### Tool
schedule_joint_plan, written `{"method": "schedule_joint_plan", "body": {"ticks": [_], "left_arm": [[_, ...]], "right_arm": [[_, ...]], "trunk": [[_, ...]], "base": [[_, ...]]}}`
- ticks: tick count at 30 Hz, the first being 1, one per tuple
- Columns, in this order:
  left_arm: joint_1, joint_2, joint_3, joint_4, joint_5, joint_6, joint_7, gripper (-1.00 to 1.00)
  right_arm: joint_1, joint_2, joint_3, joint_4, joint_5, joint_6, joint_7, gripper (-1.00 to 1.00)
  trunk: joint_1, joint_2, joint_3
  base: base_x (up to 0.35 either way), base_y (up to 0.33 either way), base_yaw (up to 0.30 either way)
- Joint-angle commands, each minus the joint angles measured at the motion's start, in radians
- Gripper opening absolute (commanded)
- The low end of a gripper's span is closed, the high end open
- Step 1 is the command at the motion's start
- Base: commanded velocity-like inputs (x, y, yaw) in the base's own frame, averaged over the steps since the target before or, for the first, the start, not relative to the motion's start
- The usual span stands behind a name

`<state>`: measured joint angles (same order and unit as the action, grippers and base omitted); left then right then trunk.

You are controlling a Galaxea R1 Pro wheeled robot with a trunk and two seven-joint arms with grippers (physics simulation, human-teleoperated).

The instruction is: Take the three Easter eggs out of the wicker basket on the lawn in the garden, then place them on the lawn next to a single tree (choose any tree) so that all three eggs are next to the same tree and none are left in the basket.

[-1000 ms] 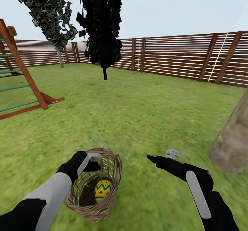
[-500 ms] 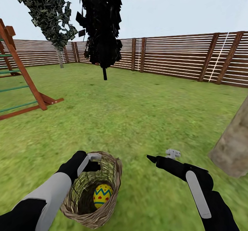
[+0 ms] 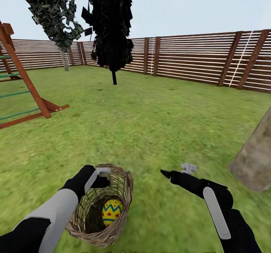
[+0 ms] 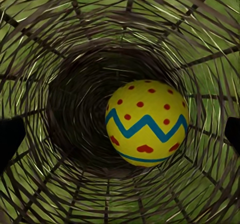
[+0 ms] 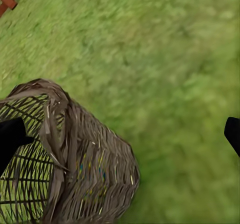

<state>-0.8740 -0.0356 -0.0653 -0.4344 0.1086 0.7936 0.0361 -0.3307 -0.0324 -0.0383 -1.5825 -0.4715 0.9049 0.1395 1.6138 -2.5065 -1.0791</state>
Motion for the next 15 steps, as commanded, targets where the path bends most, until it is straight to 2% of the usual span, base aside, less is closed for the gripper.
{"method": "schedule_joint_plan", "body": {"ticks": [1,15], "left_arm": [[0.0,0.001,-0.007,-0.001,0.009,0.004,0.004,1.0],[0.0,-0.001,-0.008,0.0,0.007,0.006,0.004,1.0]], "right_arm": [[-0.001,0.0,-0.002,-0.001,0.008,0.005,0.01,1.0],[-0.001,0.0,-0.002,-0.001,0.008,0.005,0.011,1.0]], "trunk": [[0.0,-0.001,-0.005],[0.006,-0.004,-0.059]], "base": [[0.0,0.0,0.0],[0.0,0.0,0.0]]}}
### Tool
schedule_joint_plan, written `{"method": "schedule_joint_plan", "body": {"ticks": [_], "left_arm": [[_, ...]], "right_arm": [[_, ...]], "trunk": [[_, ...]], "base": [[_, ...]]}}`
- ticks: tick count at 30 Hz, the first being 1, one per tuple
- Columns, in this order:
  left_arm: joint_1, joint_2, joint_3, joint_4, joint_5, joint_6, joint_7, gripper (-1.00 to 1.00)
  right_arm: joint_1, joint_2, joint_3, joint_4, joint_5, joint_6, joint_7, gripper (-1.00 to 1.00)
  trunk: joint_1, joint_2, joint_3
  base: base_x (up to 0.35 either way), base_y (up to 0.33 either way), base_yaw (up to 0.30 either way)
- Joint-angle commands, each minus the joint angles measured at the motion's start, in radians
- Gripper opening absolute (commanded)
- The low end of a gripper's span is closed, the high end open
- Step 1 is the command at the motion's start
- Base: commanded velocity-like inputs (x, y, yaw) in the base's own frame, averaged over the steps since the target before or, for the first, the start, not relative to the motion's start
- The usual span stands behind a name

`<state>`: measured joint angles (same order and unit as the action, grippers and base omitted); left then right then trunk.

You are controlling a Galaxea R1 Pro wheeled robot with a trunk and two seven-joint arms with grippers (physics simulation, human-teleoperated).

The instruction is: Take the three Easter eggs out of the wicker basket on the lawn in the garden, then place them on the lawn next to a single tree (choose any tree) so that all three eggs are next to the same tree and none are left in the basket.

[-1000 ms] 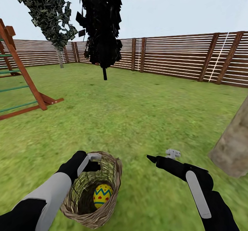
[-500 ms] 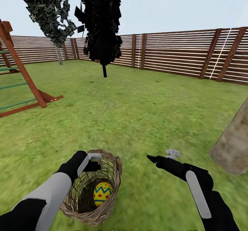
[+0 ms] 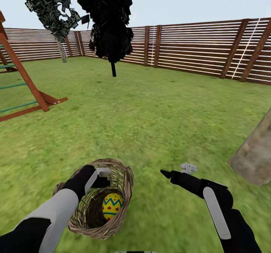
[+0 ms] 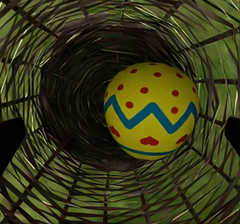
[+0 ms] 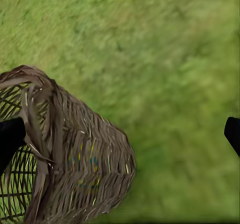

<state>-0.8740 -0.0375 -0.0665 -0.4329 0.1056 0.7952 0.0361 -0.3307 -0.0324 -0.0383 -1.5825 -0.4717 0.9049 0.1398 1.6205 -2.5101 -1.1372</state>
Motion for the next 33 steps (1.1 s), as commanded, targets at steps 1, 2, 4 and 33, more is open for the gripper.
{"method": "schedule_joint_plan", "body": {"ticks": [1,2,4,33], "left_arm": [[0.0,0.001,-0.007,-0.001,0.01,0.005,0.004,1.0],[0.0,0.0,-0.007,-0.001,0.01,0.006,0.004,1.0],[0.0,0.0,-0.007,-0.001,0.01,0.006,0.004,1.0],[0.0,-0.002,-0.013,-0.002,0.008,0.005,0.005,1.0]], "right_arm": [[-0.001,0.0,-0.002,-0.001,0.008,0.005,0.01,1.0],[-0.001,0.0,-0.002,-0.001,0.008,0.004,0.01,1.0],[-0.001,0.0,-0.002,-0.001,0.008,0.005,0.01,1.0],[-0.001,0.0,-0.002,-0.001,0.008,0.005,0.01,1.0]], "trunk": [[0.0,-0.001,-0.005],[0.001,-0.001,-0.009],[0.002,-0.001,-0.016],[0.015,-0.008,-0.129]], "base": [[0.0,0.0,0.0],[0.0,0.0,0.0],[0.0,0.0,0.0],[0.0,0.0,0.0]]}}
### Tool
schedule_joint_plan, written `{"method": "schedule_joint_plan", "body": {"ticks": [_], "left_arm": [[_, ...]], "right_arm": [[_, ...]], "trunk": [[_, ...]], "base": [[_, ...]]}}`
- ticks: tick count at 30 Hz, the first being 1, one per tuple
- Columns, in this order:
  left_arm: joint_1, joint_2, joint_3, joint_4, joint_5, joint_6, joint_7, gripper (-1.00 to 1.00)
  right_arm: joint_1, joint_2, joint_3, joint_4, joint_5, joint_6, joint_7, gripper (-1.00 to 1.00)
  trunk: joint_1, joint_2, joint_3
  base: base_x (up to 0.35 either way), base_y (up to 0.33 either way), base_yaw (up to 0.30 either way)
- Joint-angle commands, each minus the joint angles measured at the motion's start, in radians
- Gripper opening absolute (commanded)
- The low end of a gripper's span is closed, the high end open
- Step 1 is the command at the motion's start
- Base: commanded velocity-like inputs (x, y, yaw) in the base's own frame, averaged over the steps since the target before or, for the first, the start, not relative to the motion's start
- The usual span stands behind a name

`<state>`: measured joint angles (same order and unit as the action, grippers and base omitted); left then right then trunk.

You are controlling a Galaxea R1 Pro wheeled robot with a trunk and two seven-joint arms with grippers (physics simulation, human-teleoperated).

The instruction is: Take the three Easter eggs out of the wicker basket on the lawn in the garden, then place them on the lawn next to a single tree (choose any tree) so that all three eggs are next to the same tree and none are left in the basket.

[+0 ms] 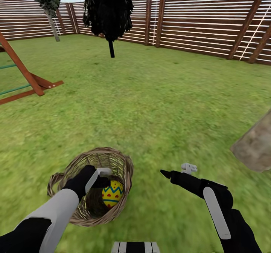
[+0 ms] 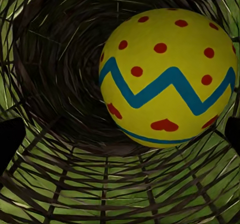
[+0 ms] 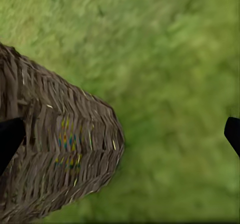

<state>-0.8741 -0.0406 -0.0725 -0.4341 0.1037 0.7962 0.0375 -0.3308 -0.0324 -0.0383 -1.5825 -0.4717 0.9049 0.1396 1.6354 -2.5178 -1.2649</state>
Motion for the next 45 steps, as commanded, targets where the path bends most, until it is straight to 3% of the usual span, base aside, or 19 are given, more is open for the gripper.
{"method": "schedule_joint_plan", "body": {"ticks": [1,10,19,25,45], "left_arm": [[0.0,0.001,-0.007,-0.001,0.01,0.004,0.004,1.0],[0.0,0.001,-0.007,-0.002,0.01,0.003,0.004,1.0],[0.0,0.001,-0.007,-0.011,0.014,0.002,0.004,1.0],[0.0,0.001,-0.007,-0.013,0.014,0.0,0.004,1.0],[0.0,0.001,-0.007,-0.02,0.015,-0.006,-0.002,1.0]], "right_arm": [[-0.001,0.0,-0.002,-0.001,0.008,0.005,0.01,1.0],[-0.001,0.0,-0.002,-0.001,0.008,0.005,0.01,1.0],[-0.001,0.0,-0.002,-0.001,0.008,0.005,0.011,1.0],[-0.001,0.001,-0.002,-0.001,0.008,0.005,0.01,1.0],[-0.001,0.0,-0.002,-0.001,0.008,0.005,0.011,1.0]], "trunk": [[0.0,-0.001,-0.005],[0.004,-0.003,-0.04],[0.004,-0.003,-0.04],[0.007,-0.004,-0.063],[0.007,-0.004,-0.063]], "base": [[0.0,0.0,0.0],[0.0,0.0,0.0],[0.0,0.0,0.0],[0.0,0.0,0.0],[0.0,0.0,0.0]]}}
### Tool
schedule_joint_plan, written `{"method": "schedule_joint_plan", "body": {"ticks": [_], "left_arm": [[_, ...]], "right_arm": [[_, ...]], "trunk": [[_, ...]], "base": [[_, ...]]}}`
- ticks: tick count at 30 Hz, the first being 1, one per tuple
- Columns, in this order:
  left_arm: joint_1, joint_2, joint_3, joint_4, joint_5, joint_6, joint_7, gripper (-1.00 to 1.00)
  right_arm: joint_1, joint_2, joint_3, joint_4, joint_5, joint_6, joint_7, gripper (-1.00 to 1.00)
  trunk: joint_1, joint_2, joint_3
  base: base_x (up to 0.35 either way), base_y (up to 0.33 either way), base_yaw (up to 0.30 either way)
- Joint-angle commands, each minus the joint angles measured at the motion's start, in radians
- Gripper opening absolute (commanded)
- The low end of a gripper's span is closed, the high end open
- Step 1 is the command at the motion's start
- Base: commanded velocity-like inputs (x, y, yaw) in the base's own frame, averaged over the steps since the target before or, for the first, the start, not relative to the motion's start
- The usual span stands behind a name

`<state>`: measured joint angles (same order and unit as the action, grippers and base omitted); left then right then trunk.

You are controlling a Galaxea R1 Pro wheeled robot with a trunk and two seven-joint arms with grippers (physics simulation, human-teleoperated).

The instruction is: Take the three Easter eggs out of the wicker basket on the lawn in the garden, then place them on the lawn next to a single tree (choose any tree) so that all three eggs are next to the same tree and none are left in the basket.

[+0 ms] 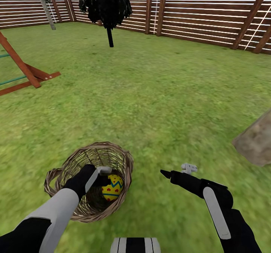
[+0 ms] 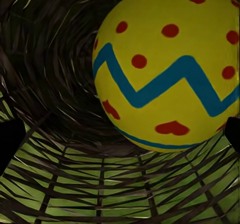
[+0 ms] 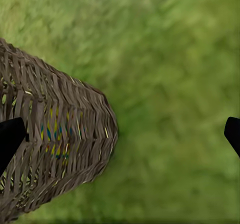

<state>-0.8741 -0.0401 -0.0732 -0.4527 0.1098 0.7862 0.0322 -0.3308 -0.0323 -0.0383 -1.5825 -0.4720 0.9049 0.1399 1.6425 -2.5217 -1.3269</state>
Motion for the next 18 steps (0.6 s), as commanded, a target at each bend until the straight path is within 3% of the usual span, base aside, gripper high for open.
{"method": "schedule_joint_plan", "body": {"ticks": [1,9,18], "left_arm": [[0.0,0.001,-0.006,-0.004,0.009,0.004,0.0,1.0],[0.002,0.004,-0.005,-0.034,0.01,0.004,-0.051,1.0],[0.003,0.005,-0.006,-0.037,0.01,0.005,-0.06,1.0]], "right_arm": [[-0.001,0.0,-0.002,-0.001,0.009,0.005,0.01,1.0],[-0.001,0.001,-0.002,-0.001,0.009,0.005,0.01,1.0],[-0.001,0.0,-0.002,-0.001,0.009,0.005,0.01,1.0]], "trunk": [[0.0,0.0,-0.001],[0.0,0.0,-0.001],[0.0,0.0,-0.001]], "base": [[0.0,0.0,0.0],[0.0,0.0,0.0],[0.0,0.0,0.0]]}}
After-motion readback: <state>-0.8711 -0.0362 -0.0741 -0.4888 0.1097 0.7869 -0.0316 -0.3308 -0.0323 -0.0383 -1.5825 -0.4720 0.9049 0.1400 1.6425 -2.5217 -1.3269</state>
